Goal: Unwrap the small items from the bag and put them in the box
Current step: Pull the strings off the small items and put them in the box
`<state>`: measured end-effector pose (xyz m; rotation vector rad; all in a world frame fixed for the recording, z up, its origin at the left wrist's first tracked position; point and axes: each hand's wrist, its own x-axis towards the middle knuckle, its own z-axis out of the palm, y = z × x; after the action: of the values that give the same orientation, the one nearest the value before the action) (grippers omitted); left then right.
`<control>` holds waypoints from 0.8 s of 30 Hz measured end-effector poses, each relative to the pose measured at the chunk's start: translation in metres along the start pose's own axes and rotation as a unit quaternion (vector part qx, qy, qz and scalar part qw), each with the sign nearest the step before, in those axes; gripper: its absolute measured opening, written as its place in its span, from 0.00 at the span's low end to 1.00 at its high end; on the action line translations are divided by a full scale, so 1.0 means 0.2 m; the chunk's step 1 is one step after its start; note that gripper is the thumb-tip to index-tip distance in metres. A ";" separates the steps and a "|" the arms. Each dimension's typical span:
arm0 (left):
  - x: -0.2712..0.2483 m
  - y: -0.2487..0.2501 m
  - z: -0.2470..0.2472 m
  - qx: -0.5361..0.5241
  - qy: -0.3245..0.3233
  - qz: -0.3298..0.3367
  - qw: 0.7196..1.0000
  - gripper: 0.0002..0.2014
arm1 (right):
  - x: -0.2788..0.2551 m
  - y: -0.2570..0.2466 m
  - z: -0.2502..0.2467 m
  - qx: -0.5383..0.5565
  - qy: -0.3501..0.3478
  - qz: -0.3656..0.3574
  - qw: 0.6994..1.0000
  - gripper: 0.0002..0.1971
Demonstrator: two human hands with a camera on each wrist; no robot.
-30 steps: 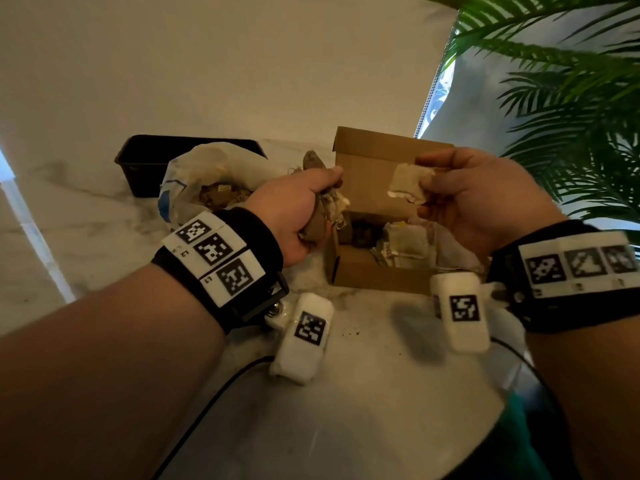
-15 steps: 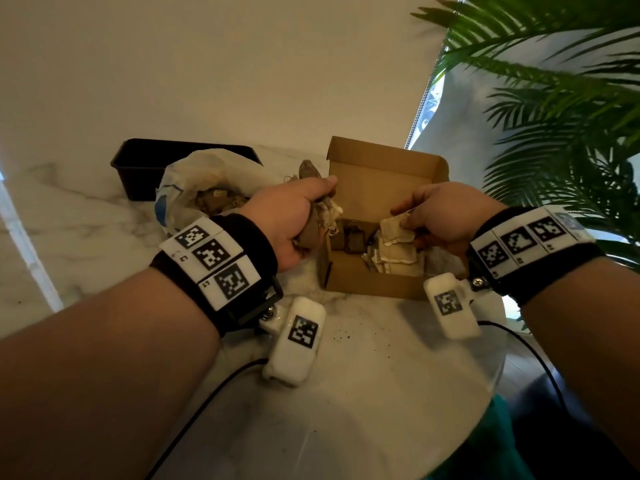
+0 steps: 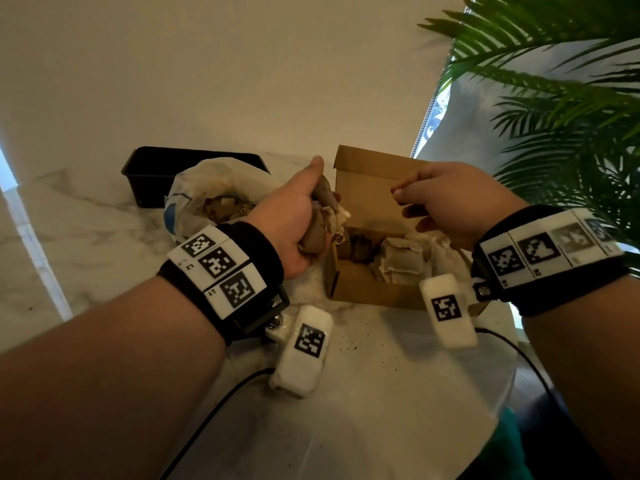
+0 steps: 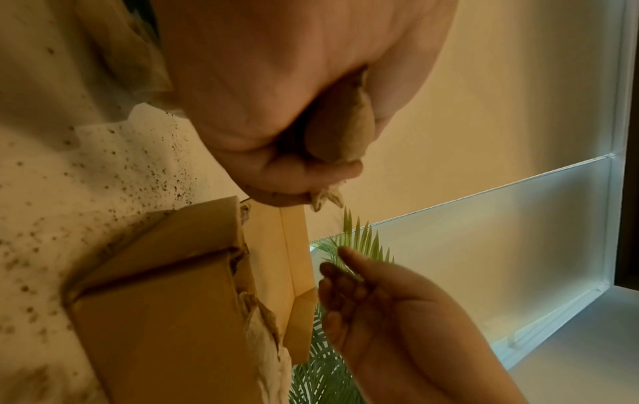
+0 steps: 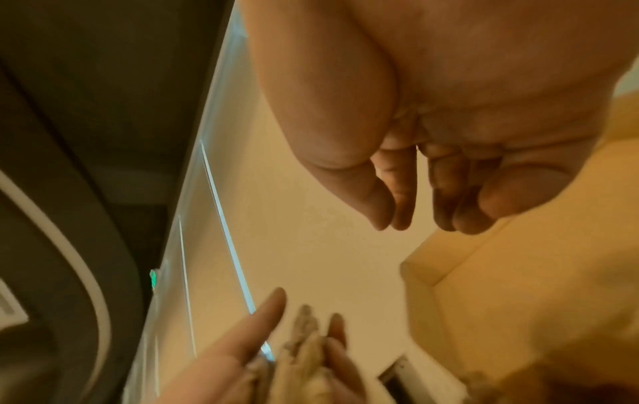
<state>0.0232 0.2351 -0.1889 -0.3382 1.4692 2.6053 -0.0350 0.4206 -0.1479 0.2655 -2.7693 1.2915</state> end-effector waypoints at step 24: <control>0.00 -0.02 0.01 0.004 -0.058 0.031 0.998 0.29 | -0.15 0.08 0.30 0.366 -0.063 -0.028 0.928 0.05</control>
<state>0.0240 0.2394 -0.1917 -0.1389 1.4731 2.6174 -0.0080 0.3879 -0.2029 0.4693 -2.2053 2.3067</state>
